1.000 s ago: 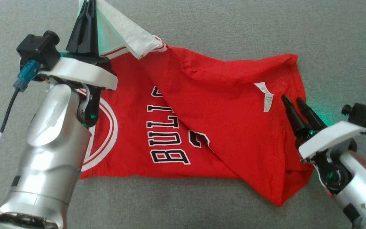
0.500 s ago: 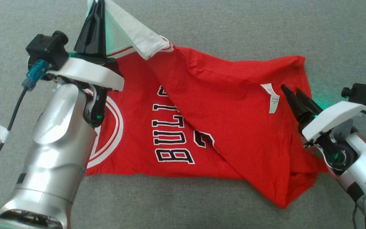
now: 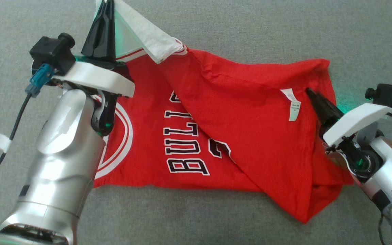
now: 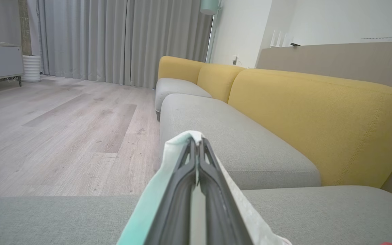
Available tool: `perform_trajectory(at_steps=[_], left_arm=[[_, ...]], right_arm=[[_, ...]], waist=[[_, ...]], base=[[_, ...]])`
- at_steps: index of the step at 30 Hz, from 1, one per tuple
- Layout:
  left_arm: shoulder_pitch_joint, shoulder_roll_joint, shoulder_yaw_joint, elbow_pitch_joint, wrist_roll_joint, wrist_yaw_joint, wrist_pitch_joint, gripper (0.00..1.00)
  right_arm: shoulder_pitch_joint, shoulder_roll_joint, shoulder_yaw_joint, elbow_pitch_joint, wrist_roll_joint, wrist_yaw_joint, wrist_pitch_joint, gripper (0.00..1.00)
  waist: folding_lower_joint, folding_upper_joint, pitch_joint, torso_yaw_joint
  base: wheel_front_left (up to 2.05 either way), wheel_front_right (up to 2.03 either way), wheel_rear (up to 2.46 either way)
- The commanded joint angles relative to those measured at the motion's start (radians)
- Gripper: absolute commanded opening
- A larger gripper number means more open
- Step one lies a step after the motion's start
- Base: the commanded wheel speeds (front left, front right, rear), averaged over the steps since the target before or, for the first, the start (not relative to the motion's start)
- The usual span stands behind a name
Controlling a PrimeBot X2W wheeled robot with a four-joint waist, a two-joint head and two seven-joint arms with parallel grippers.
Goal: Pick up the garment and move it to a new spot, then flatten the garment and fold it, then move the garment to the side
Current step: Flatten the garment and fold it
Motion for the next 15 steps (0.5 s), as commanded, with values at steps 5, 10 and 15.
perform_trajectory(at_steps=[5, 10, 15], left_arm=[[-0.051, 0.039, 0.032, -0.038, -0.004, 0.002, -0.008, 0.0], [-0.049, 0.057, 0.047, -0.079, 0.002, 0.002, -0.008, 0.0], [-0.074, 0.1, 0.033, -0.153, -0.041, 0.002, -0.007, 0.0]], right_arm=[[-0.003, -0.025, 0.025, -0.026, 0.008, -0.001, -0.038, 0.0], [-0.021, -0.08, 0.021, -0.103, 0.003, -0.001, -0.096, 0.0], [-0.074, -0.197, -0.018, -0.227, -0.002, -0.001, -0.151, 0.0]], waist=[[0.0, 0.0, -0.007, -0.004], [0.0, 0.0, -0.036, -0.016], [0.0, 0.0, -0.058, -0.037]], base=[[0.0, 0.0, 0.0], [0.0, 0.0, 0.0], [0.0, 0.0, 0.0]])
